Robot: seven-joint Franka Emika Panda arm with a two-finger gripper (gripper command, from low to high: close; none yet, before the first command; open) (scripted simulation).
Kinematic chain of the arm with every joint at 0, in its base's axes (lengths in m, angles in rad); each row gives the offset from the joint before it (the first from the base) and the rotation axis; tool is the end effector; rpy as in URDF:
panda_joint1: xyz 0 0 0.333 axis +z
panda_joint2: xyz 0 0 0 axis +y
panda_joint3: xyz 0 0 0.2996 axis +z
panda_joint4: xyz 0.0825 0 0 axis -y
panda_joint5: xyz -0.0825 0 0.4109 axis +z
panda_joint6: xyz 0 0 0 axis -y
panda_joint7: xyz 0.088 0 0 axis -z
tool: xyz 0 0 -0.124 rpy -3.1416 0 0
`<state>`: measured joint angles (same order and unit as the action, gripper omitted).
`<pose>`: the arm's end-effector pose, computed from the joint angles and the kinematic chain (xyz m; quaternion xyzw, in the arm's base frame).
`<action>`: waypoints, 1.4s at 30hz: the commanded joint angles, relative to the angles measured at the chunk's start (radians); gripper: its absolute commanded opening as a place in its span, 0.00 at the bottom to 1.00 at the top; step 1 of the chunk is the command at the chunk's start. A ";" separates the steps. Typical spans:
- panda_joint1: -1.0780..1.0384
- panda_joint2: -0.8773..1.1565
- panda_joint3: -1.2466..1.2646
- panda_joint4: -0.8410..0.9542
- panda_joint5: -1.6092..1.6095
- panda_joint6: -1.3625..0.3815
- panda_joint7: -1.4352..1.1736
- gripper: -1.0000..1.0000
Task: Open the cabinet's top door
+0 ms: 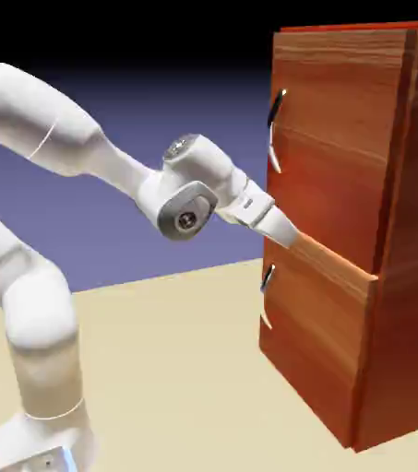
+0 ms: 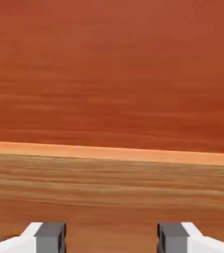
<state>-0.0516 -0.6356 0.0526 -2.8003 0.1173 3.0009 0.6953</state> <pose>0.4260 -0.0087 0.4432 -0.8418 0.3557 -0.3765 0.1523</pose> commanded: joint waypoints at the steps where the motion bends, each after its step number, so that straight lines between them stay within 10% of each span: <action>1: -0.024 -0.024 0.020 0.004 0.044 -0.013 -0.017 0.50; 42: -0.990 -1.021 0.819 0.151 1.827 -0.562 -0.711 0.50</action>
<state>-1.0421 -1.6564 0.8717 -2.6496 1.9442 2.4393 -0.0161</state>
